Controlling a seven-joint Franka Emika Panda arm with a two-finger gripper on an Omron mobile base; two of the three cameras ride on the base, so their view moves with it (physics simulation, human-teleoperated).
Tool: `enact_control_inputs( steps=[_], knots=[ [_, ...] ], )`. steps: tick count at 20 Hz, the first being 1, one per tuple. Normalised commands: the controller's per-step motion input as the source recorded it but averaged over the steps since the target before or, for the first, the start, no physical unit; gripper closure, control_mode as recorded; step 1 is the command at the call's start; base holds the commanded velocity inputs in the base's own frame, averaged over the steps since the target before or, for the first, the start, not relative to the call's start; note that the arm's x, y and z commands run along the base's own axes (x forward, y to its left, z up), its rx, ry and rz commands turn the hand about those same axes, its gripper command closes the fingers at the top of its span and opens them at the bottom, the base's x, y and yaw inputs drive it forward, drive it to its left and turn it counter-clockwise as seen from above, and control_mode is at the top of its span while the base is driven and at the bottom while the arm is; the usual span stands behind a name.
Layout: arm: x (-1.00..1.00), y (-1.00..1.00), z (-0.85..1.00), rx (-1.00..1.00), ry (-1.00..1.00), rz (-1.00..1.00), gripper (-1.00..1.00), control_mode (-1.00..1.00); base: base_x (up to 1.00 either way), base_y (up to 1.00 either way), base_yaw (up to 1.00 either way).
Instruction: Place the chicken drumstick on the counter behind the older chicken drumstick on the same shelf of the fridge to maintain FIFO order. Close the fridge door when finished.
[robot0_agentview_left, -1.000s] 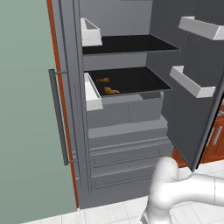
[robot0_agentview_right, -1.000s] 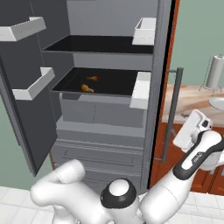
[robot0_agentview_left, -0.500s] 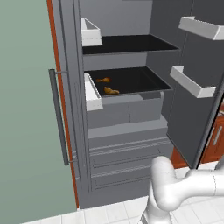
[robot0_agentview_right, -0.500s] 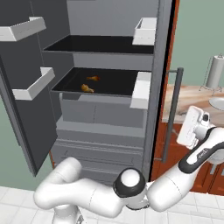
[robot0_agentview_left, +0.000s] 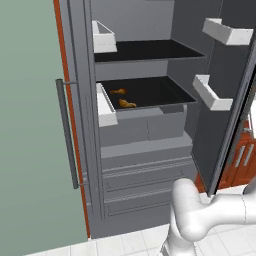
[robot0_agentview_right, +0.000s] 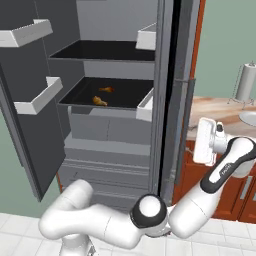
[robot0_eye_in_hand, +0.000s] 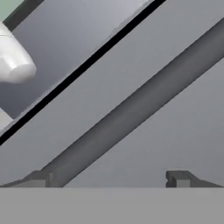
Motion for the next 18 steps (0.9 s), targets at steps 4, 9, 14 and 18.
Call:
enact_control_inputs(
  steps=[4,9,14,18],
  knots=[
    [0.00,1.00,0.18,0.00,-0.08,-0.12,-1.00,-1.00,0.00,0.00,0.00],
    [0.01,1.00,0.27,-0.02,-0.08,-0.21,-1.00,-1.00,0.00,0.00,0.00],
    [0.24,1.00,0.22,0.00,-0.02,-0.25,-1.00,-1.00,0.00,0.00,0.00],
    [0.59,0.98,0.19,0.00,0.00,-0.27,-1.00,-1.00,0.00,0.00,0.00]
  ],
)
